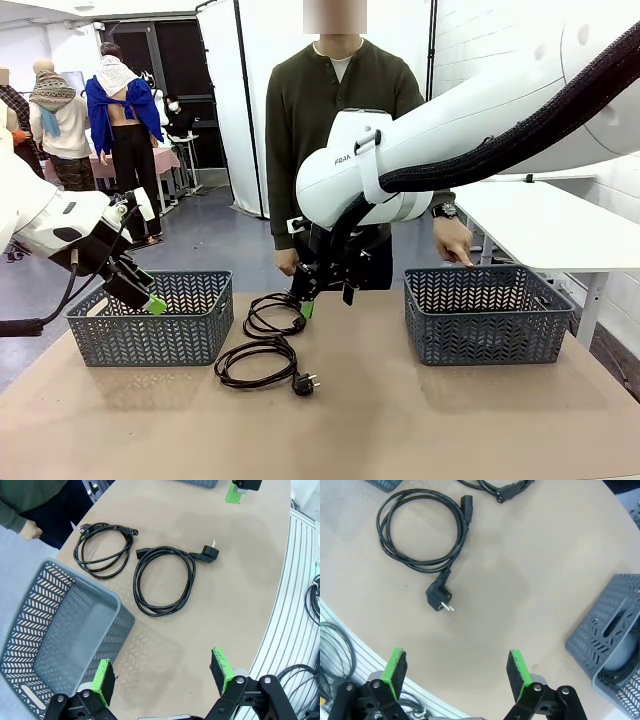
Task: Organize the cables according to human instructions.
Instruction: Pick up a bundle of cables and place it in the basket indicated by the human.
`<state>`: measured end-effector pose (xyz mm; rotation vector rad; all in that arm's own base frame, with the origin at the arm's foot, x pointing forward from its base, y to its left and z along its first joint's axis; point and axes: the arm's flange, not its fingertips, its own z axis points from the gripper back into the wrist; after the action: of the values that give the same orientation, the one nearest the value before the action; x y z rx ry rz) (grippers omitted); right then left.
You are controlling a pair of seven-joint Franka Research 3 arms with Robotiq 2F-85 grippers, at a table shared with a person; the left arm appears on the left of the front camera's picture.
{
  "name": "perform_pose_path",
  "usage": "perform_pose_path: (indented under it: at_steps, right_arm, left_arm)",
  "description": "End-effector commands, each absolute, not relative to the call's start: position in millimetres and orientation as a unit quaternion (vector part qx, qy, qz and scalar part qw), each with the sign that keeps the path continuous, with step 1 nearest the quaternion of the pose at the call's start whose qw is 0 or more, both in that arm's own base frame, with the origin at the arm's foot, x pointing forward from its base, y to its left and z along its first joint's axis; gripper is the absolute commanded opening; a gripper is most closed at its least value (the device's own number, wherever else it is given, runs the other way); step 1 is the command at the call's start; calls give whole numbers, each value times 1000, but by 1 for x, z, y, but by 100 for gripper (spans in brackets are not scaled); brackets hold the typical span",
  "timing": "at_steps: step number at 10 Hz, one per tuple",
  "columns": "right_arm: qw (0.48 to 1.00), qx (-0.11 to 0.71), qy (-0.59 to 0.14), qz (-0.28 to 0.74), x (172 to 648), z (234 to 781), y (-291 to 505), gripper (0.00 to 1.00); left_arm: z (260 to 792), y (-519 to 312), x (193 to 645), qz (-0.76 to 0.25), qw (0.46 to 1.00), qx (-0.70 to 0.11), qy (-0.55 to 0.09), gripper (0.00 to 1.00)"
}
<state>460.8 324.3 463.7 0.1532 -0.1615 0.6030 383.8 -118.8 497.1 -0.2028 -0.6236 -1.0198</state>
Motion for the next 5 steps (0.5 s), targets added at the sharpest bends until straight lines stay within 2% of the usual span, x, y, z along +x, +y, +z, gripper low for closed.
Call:
perform_pose_path:
  at_steps: [1,5]
  right_arm:
    - [955,81,-72,277,465,461,333,100]
    - [976,58,-47,205,469,444,365,100]
  left_arm:
    - [495,-115,386,-485,816,-106,-295,100]
    - [495,-115,386,-485,816,-106,-295,100]
